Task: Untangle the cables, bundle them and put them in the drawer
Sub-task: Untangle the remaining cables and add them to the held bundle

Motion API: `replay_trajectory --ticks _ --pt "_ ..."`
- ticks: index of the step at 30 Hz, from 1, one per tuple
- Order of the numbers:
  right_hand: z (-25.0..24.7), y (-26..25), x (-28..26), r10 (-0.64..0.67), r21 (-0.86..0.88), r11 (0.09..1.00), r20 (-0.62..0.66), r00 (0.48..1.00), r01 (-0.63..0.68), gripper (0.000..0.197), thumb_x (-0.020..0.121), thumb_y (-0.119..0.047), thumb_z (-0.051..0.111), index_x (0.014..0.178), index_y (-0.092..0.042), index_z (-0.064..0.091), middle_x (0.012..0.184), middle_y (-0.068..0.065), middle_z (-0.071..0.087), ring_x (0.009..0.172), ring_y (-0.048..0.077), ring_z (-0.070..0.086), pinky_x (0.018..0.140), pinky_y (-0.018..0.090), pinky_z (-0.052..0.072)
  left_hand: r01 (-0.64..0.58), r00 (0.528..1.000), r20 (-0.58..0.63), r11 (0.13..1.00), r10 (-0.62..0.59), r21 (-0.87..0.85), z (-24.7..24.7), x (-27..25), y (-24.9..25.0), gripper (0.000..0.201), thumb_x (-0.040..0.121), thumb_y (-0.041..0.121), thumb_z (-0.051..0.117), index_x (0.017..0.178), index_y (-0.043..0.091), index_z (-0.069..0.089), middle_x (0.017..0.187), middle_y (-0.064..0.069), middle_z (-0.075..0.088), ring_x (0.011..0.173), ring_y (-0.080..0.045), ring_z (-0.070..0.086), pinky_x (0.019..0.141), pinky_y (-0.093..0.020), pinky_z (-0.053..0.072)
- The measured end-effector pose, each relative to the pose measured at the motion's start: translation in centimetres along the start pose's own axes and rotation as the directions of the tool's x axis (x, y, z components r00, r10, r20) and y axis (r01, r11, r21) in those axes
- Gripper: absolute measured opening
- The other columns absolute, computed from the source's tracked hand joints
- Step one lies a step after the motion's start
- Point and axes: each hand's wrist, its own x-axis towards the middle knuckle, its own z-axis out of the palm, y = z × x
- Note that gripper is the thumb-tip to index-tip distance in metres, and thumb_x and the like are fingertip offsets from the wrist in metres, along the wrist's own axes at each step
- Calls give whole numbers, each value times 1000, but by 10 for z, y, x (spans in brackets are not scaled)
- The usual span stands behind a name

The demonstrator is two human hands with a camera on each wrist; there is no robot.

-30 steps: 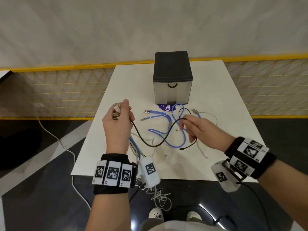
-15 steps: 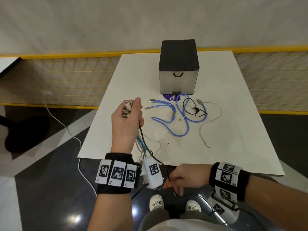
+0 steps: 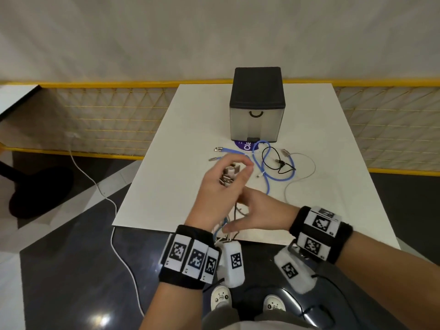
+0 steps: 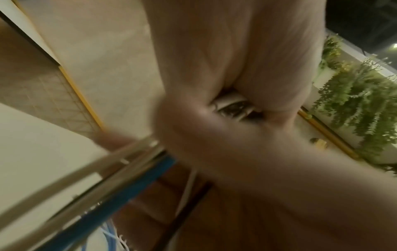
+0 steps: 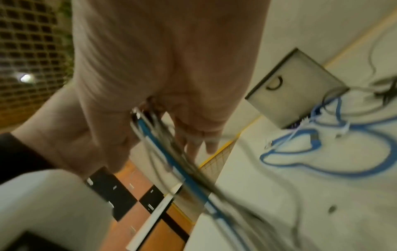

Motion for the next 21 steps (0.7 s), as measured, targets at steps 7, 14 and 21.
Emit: replay_trajectory --ticks 7,14,21 --pt "16 -13 13 131 245 967 -226 965 -74 32 89 -3 48 63 -18 36 44 -10 34 42 9 28 44 25 29 -33 997 65 999 33 5 2 7 9 27 101 20 55 77 8 60 69 -10 60 67 -10 56 70 -17 44" --pt "4 -25 13 129 201 976 -249 960 -79 31 90 -12 49 59 -15 43 49 0 38 43 12 37 46 26 42 -238 969 102 960 225 146 -14 15 -1 24 105 19 42 109 22 66 88 6 64 85 -13 62 80 -21 47" --pt "7 -31 22 154 278 958 -307 939 -66 18 85 -2 42 69 -9 45 51 2 35 46 13 34 45 24 35 -405 899 304 862 314 306 -21 29 2 30 98 35 47 101 10 65 108 4 60 103 -10 59 92 -28 47"
